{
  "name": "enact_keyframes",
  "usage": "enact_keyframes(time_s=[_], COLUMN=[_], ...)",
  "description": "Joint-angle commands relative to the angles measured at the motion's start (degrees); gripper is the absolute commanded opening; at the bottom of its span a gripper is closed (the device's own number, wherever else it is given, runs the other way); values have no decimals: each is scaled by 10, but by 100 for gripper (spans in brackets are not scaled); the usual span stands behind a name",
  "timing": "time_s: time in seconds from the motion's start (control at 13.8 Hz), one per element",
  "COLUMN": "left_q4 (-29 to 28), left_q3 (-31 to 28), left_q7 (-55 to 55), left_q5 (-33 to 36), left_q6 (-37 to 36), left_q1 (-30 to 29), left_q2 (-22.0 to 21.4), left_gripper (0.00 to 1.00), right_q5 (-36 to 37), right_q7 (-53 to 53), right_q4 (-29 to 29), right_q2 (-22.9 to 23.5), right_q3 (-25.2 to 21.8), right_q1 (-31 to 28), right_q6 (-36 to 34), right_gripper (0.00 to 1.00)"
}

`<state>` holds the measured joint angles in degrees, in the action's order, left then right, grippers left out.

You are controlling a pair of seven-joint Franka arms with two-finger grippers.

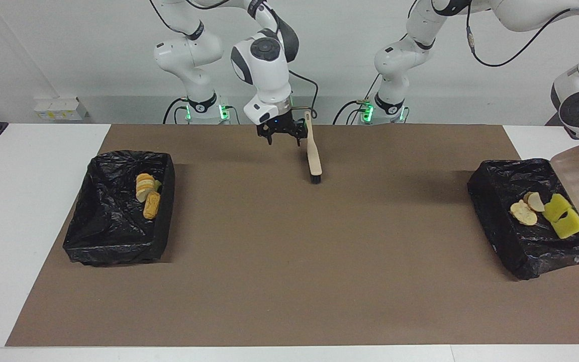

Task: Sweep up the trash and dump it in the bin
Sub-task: 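Tilt the dustpan with the left gripper to dump trash into the bin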

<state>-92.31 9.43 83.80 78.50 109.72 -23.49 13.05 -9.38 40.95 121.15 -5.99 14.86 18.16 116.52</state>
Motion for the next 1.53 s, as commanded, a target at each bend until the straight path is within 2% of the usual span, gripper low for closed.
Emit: enact_keyframes(time_s=[0.0,0.29,0.51,0.73,0.95,1.24,1.45], left_q4=[-17,-2,-3,-2,-3,-15,-49], left_q3=[-7,0,2,5,6,6,6], left_q7=[-2,52,52,51,48,48,17], left_q5=[29,24,9,-60,-160,-364,-468], left_q6=[-21,-32,-48,-43,-41,-50,-50], left_q1=[21,33,47,47,63,68,85], left_q2=[-39,-67,-73,-72,-71,-72,-69], left_gripper=[0,0,0,0,0,0,0], right_q5=[31,57,109,125,123,129,133], right_q7=[-29,-135,-189,-195,-195,-197,-242], right_q4=[-71,-176,-231,-261,-283,-323,-335], right_q2=[-2,19,28,42,56,79,82], right_q3=[6,7,7,6,7,6,6], right_q1=[-65,-152,-179,-181,-183,-193,-222], right_q6=[-66,-125,-162,-188,-191,-208,-209], right_gripper=[100,100,100,100,100,100,100])
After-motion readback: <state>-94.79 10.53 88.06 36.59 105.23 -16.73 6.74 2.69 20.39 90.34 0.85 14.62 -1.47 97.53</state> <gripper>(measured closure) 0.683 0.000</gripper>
